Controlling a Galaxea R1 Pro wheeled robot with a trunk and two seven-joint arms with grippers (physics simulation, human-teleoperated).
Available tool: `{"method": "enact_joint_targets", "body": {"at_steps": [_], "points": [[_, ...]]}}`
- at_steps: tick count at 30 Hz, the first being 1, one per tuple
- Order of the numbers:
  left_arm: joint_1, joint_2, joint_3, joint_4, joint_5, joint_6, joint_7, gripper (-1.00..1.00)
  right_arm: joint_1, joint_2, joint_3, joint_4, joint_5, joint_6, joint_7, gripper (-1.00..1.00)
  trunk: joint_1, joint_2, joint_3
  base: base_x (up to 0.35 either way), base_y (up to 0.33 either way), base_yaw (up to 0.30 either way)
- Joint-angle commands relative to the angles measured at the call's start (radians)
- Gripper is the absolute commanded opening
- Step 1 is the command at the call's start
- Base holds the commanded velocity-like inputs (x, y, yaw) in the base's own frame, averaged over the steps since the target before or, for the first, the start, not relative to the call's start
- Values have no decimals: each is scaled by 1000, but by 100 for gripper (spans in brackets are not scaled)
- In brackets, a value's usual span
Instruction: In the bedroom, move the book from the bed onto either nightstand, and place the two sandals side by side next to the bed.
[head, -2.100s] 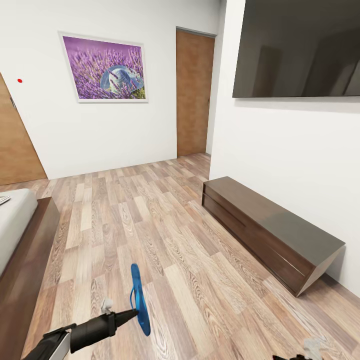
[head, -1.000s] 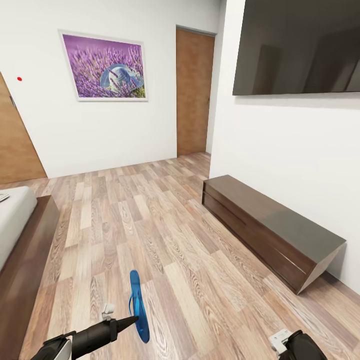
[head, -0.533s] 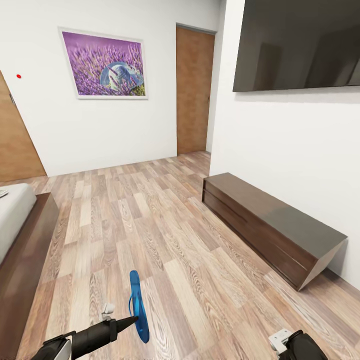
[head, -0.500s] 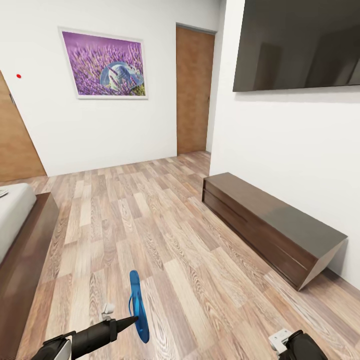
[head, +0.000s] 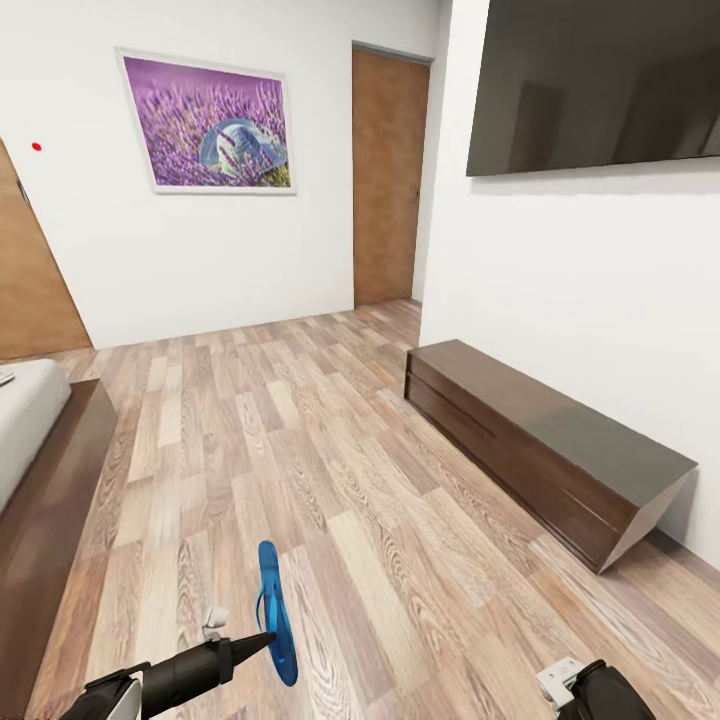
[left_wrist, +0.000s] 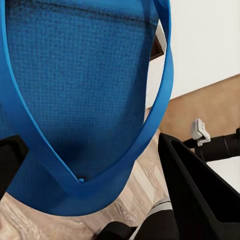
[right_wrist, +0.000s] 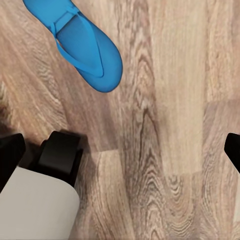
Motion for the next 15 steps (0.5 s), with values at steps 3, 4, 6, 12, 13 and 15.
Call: {"method": "enact_joint_targets", "body": {"at_steps": [3,4,6,12,13,15], "points": [[-1,1,-6,-1,10,7,5,-100,-1,0,-1,-1,10,2,11,100,11,-22,-10,0,0,0],[-1,1,-6,-1,10,7,5,-100,-1,0,-1,-1,10,2,11,100,15,-29,-14,0,0,0],[-1,1,-6,-1,10,7,5,-100,-1,0,-1,-1,10,2,11,100,23,-43,-20,0,0,0],[-1,1,-6,-1,10,7,5,-100,-1,0,-1,-1,10,2,11,100,46,-85,-39,0,0,0],[-1,1,-6,-1,10,7,5,-100,-1,0,-1,-1,10,2,11,100,50,-92,-42,0,0,0],[-1,1,-6,-1,10,7,5,-100,-1,0,-1,-1,10,2,10,100,57,-106,-48,0,0,0]]}}
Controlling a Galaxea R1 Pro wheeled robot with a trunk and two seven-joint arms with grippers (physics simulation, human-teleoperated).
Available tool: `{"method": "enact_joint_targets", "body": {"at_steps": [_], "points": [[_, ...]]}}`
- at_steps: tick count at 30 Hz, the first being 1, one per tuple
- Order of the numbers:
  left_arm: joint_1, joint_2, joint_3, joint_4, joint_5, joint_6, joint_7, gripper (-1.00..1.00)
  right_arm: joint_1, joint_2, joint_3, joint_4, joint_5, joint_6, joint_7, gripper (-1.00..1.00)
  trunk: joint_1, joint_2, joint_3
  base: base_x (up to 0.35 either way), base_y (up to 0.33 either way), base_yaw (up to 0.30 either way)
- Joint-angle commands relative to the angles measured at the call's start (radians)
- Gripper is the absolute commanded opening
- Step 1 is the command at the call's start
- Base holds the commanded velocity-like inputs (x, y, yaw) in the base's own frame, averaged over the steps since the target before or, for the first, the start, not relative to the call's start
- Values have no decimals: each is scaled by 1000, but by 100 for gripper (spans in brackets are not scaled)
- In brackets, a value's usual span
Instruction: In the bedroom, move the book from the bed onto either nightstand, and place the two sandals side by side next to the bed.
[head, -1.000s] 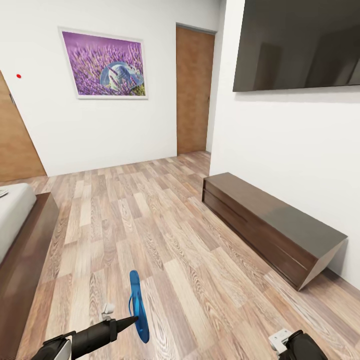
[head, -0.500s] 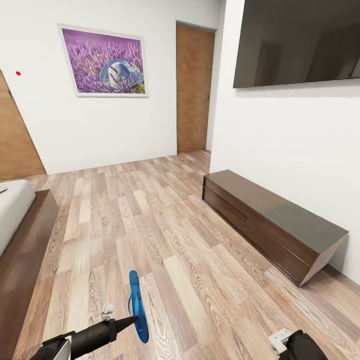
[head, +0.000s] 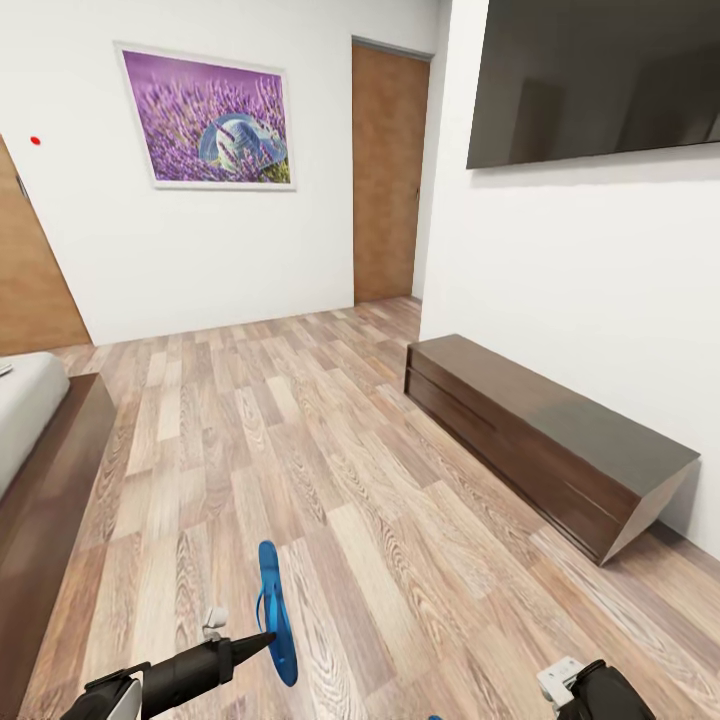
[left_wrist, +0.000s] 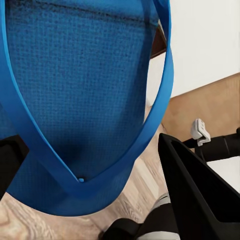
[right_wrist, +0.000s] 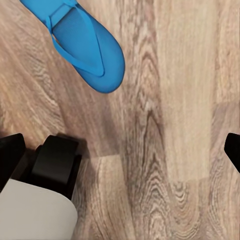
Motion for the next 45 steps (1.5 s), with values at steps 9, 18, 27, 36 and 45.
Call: {"method": "enact_joint_targets", "body": {"at_steps": [9,18,27,36,45], "points": [[-1,2,-6,-1,10,7,5,-100,0,0,-1,-1,10,2,9,100,24,-43,-31,0,0,0],[-1,2,-6,-1,10,7,4,-100,0,0,-1,-1,10,1,8,100,28,-45,-66,0,0,0],[-1,2,-6,-1,10,7,5,-100,0,0,-1,-1,10,0,8,100,32,-48,-101,0,0,0],[-1,2,-6,-1,10,7,5,-100,0,0,-2,-5,12,-4,4,100,36,-50,-136,0,0,0],[-1,1,-6,-1,10,7,5,-100,0,0,-4,-16,13,-41,3,100,40,-52,-171,0,0,0]]}}
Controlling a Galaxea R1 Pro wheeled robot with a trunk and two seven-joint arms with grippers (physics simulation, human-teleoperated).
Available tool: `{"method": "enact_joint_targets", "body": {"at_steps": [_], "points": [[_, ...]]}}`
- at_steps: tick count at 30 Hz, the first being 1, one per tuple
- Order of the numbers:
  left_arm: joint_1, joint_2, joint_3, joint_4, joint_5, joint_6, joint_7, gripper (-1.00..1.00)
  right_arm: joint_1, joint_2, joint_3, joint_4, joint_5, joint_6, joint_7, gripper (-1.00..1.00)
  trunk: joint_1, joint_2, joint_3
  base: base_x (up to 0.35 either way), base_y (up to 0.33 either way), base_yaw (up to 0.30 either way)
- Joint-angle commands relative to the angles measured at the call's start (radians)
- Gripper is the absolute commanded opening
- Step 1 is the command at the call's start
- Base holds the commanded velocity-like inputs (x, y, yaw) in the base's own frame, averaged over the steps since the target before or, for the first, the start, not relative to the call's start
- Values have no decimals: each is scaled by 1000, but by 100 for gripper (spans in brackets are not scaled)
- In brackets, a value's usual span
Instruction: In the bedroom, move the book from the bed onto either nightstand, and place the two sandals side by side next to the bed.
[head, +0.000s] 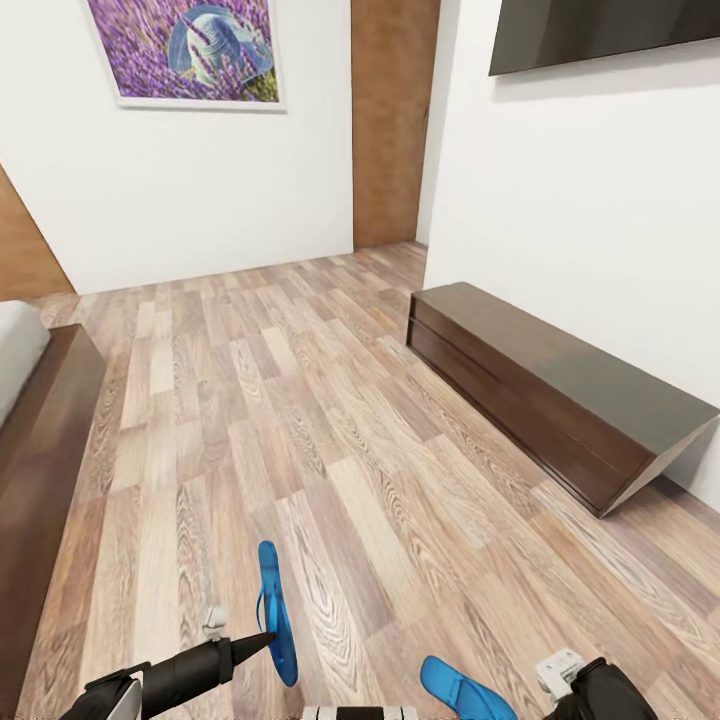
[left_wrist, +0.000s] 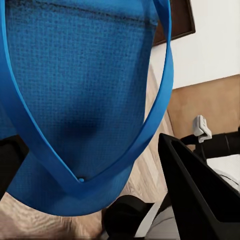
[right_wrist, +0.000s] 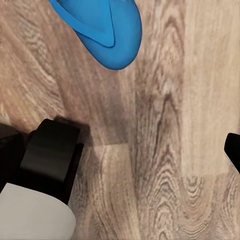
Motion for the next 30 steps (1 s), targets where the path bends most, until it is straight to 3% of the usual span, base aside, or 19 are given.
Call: {"method": "enact_joint_targets", "body": {"at_steps": [1,9,15,19,30], "points": [[0,1,-6,-1,10,7,4,-100,0,0,-1,-1,11,-12,10,100,0,-1,-5,0,0,0],[0,1,-6,-1,10,7,4,-100,0,0,-5,-5,11,-113,5,100,4,-3,-36,0,0,0],[0,1,-6,-1,10,7,4,-100,0,1,-6,-5,9,-163,-88,100,6,-4,-59,0,0,0],[0,2,-5,-1,10,7,4,-100,0,2,-4,-4,9,-180,-143,100,8,-5,-74,0,0,0],[-13,11,14,-33,15,21,-3,-100,0,2,-4,-3,9,-184,-155,100,13,-7,-117,0,0,0]]}}
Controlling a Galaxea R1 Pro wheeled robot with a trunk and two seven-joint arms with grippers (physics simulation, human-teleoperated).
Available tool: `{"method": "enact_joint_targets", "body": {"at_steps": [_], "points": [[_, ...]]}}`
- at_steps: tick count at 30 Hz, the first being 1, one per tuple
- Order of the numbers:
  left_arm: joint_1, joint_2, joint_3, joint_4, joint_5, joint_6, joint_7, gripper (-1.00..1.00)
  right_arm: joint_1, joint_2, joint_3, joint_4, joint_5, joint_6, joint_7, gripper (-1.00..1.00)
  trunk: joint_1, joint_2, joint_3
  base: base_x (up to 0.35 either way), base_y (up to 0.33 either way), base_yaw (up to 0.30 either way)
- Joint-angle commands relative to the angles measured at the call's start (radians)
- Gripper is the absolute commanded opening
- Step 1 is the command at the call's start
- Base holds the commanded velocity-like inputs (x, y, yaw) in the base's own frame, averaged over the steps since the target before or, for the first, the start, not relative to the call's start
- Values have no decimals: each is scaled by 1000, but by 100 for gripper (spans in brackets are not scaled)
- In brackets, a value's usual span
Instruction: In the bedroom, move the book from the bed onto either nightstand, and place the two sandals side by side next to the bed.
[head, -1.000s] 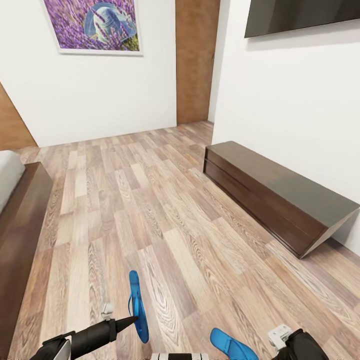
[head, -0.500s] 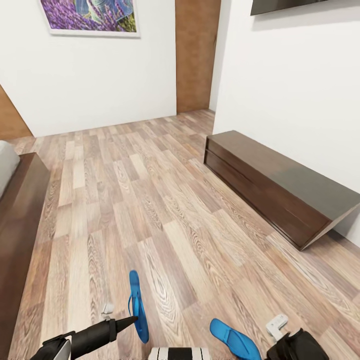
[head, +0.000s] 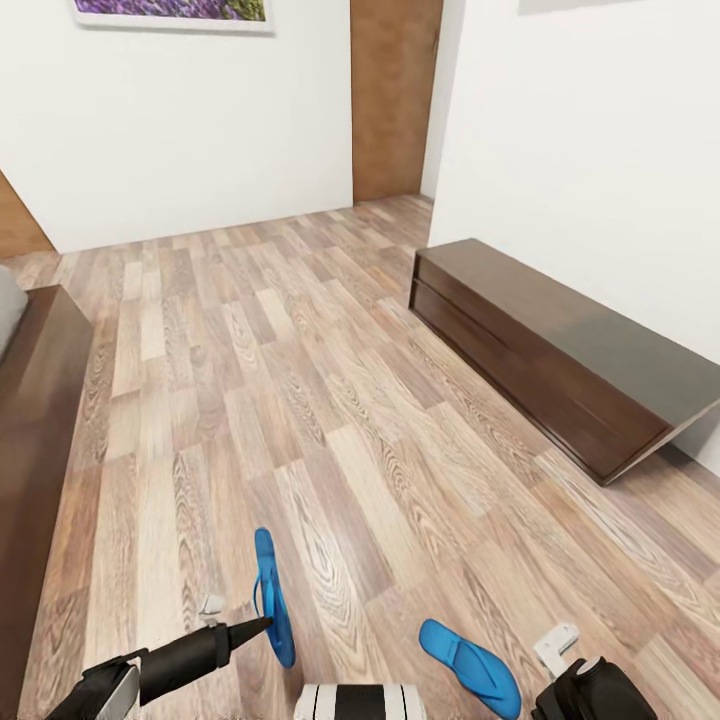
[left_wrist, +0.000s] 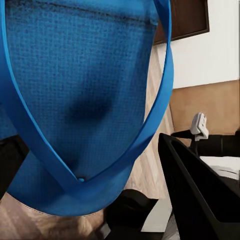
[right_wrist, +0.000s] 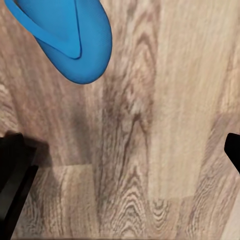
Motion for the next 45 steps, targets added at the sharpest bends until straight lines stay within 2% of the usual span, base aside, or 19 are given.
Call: {"method": "enact_joint_targets", "body": {"at_steps": [1,3,4,5,6,9,13,19,30,32,33,34,35,37,38,41,45], "points": [[-8,7,-2,-14,9,14,3,-100,0,0,-1,-1,10,2,10,100,0,-1,-5,0,0,0],[-20,23,14,-29,11,29,3,-100,0,0,-1,-1,10,1,10,100,1,-1,-12,0,0,0],[-26,38,35,-34,13,42,2,-100,0,0,-1,-1,10,1,10,100,2,-1,-16,0,0,0],[-31,59,85,-39,25,60,2,-100,0,0,-1,-1,10,1,10,100,2,-2,-20,0,0,0],[-33,67,121,-41,35,67,2,-100,0,0,-1,-1,10,1,10,100,2,-2,-24,0,0,0],[-36,76,176,-42,48,74,4,-100,0,0,-1,-1,10,1,10,100,4,-2,-36,0,0,0],[-37,79,195,-40,52,75,5,-100,0,0,0,-4,10,1,10,100,6,-3,-51,0,0,0],[-32,79,200,-17,53,72,6,-100,0,1,4,-125,9,6,17,100,8,-5,-74,0,0,0],[-31,77,198,-13,52,71,6,-100,0,4,11,-151,11,8,12,100,13,-7,-117,0,0,0],[-31,77,198,-13,52,71,6,-100,0,10,29,-150,12,8,12,100,14,-8,-125,0,0,0],[-31,77,198,-13,52,71,7,-100,0,19,59,-150,14,8,11,100,15,-8,-128,0,0,0],[-31,77,198,-13,52,71,7,-100,0,29,102,-149,18,9,11,100,15,-8,-132,0,0,0],[-31,76,198,-12,52,71,7,-100,0,41,171,-146,35,9,10,100,16,-9,-136,0,0,0],[-31,76,197,-12,52,71,7,-100,0,49,246,-142,79,9,9,100,16,-9,-144,0,0,0],[-31,76,197,-12,52,71,7,-100,0,51,269,-138,106,9,9,100,17,-9,-148,0,0,0],[-31,76,197,-12,52,70,7,-100,0,53,299,-125,158,6,9,100,18,-10,-159,0,0,0],[-31,76,196,-12,52,68,8,-100,0,53,305,-121,173,4,10,100,20,-11,-175,0,0,0]]}}
